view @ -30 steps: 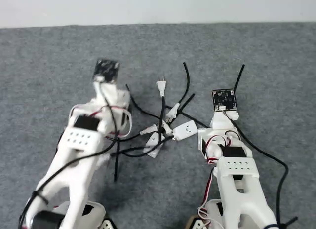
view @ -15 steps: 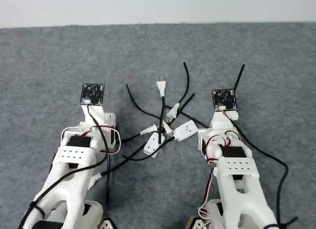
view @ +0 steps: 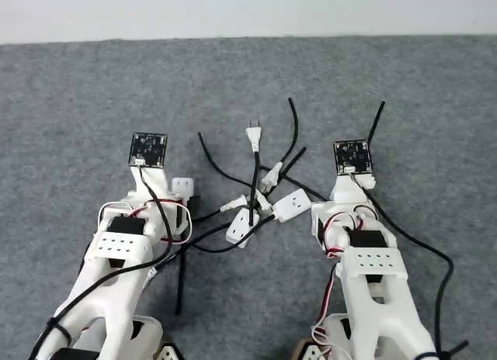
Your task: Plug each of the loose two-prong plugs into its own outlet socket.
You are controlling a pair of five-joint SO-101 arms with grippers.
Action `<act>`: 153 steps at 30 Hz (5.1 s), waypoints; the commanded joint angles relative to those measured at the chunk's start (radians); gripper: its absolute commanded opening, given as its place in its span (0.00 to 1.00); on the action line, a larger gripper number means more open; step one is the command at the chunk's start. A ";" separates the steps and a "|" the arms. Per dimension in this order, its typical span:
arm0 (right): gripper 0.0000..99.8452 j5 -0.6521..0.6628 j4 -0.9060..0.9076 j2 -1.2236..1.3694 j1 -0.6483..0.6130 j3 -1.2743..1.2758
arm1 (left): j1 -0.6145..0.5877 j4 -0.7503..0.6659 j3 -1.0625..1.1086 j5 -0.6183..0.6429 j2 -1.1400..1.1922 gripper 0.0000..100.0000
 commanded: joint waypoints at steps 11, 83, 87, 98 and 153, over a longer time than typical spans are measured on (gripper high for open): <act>0.19 -0.141 0.041 -0.002 0.004 -0.153 | -0.110 -0.031 -0.013 0.009 -0.040 0.25; 0.06 -0.299 -0.090 0.757 -0.229 -0.763 | -0.253 -0.114 -0.002 0.009 -0.029 0.25; 0.17 -0.301 -0.084 0.792 -0.231 -0.779 | -0.253 -0.114 -0.002 0.009 -0.029 0.25; 0.11 -0.296 0.002 0.912 -0.240 -0.891 | -0.253 -0.114 -0.002 0.009 -0.029 0.25; 0.01 0.203 0.414 0.535 0.165 -0.453 | -0.253 -0.115 -0.002 0.009 -0.029 0.25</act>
